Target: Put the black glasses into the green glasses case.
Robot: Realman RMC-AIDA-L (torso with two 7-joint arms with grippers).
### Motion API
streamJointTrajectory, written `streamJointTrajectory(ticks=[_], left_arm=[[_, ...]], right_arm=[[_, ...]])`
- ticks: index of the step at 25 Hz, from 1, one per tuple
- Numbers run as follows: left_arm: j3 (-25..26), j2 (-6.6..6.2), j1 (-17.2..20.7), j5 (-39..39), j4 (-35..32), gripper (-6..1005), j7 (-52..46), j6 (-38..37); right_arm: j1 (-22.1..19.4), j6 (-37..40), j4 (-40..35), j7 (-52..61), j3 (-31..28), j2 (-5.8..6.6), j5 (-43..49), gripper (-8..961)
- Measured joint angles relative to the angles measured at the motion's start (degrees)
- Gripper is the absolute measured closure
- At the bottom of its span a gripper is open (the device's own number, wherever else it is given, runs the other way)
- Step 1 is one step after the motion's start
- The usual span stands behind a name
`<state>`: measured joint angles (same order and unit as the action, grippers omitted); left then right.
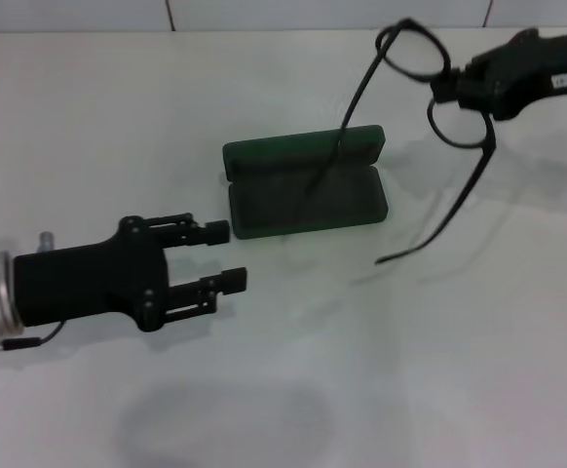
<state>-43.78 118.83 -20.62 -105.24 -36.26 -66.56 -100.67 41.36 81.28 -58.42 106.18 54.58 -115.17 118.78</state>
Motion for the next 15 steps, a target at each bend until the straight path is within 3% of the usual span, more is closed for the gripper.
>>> streamJointTrajectory(ticks=[3,8,15], left_arm=[[-0.4,0.02,-1.2,-0.2,1.6,292,1.9,-0.2],[-0.6,-0.26,-4.7,-2.0,5.9,527,4.9,-0.2],[-3.3,0.81,-7.1,-1.9,8.4,803,12.5,-0.2]], right_arm=[[-0.1,-0.3,2.5,-2.1,-1.8,0.02,-3.6,862],[-0.2,-0.5,10.3,-8.5,-5.7,0.13,-13.8,862],[0.0,1.1,20.3,-13.6,-6.0,0.37,-25.7,862]])
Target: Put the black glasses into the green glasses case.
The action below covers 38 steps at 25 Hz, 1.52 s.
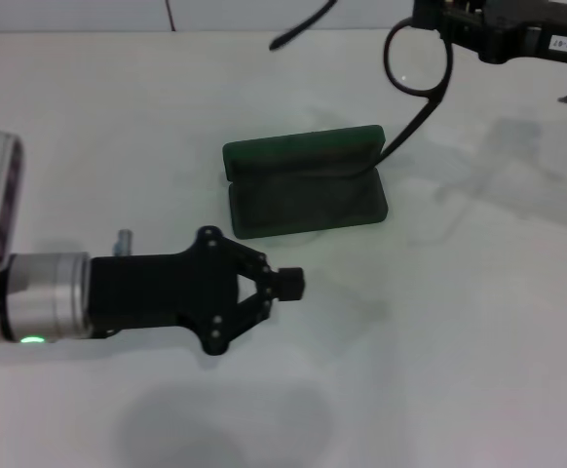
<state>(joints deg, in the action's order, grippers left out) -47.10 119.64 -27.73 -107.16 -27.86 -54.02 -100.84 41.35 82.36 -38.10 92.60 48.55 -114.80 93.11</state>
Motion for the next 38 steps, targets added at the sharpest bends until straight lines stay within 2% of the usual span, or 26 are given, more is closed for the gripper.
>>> streamJointTrajectory(ticks=[4,10,15,30,38], left_arm=[[-0.3,0.05,-2.8,0.3,3.4,955,0.2,0.4],[-0.1,0.23,-5.8,1.6,6.9,1001,0.3,0.9],[-0.1,0.3,-7.1,2.2,8.0,1000,0.0,1.9],[0.0,0.27,-6.9,6.0,8.2,998,-0.1,2.0],[0.0,0.16,-7.1,7.8,8.2,996,-0.1,2.0]], right_arm=[[0.5,2.2,2.9,-0.1,0.5,-0.49,-2.4,862],[3.5,4.7,10.6,-2.9,0.7,-1.06,-3.2,862],[4.3,5.1,13.2,-4.9,1.0,-1.17,-3.3,862],[3.1,3.6,15.3,-8.4,4.6,-1.15,-2.9,863],[2.9,2.1,15.5,-9.0,10.4,-1.13,-2.8,863]])
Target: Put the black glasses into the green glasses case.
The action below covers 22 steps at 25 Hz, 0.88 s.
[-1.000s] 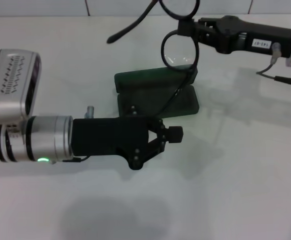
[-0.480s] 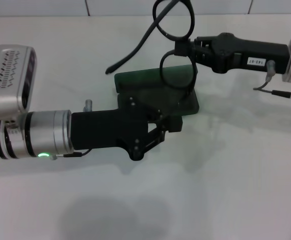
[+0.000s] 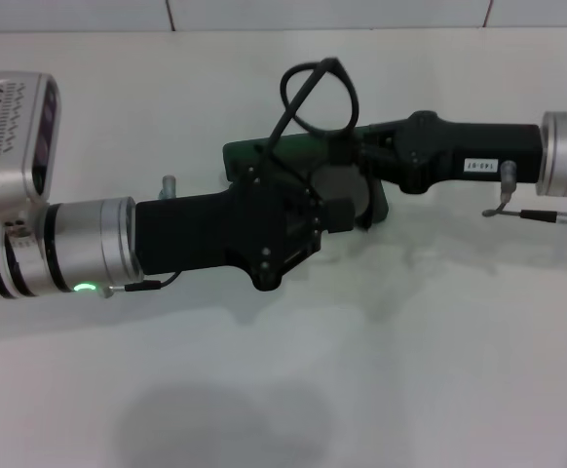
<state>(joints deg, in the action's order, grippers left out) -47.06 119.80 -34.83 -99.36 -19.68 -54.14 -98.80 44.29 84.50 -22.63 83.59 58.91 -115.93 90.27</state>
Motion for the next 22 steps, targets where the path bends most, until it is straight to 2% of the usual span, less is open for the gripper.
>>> streamJointTrajectory(ticks=[6,22], left_arm=[[0.0,-0.01,-0.2,0.1,0.0,995,0.0,0.1],[0.0,-0.01,-0.3,1.0,0.0,993,0.0,0.1]], right_arm=[[0.1,0.3,-0.5,-0.1,3.0,-0.04,0.0,863],[0.0,1.9,-0.6,-0.8,4.3,-0.09,0.0,863]])
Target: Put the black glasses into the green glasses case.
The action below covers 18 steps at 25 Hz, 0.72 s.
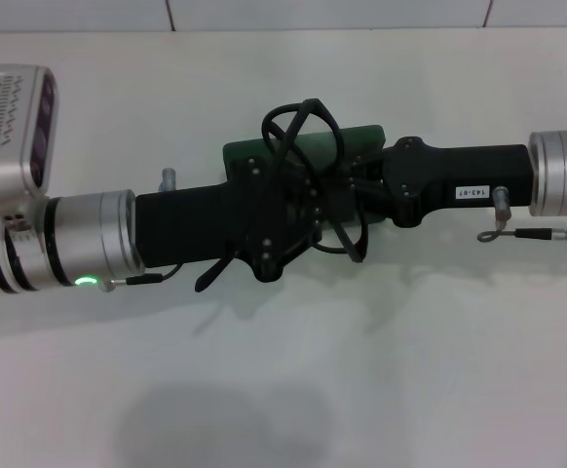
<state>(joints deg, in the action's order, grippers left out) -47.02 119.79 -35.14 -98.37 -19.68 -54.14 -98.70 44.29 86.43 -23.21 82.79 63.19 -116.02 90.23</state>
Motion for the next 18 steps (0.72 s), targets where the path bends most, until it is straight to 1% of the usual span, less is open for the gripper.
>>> streamJointTrajectory(ticks=[18], left_arm=[[0.0,0.09,0.0,0.5,0.0,990,0.0,0.0]], right_arm=[[0.0,0.4,0.0,0.0,0.7,0.0,0.0,864]])
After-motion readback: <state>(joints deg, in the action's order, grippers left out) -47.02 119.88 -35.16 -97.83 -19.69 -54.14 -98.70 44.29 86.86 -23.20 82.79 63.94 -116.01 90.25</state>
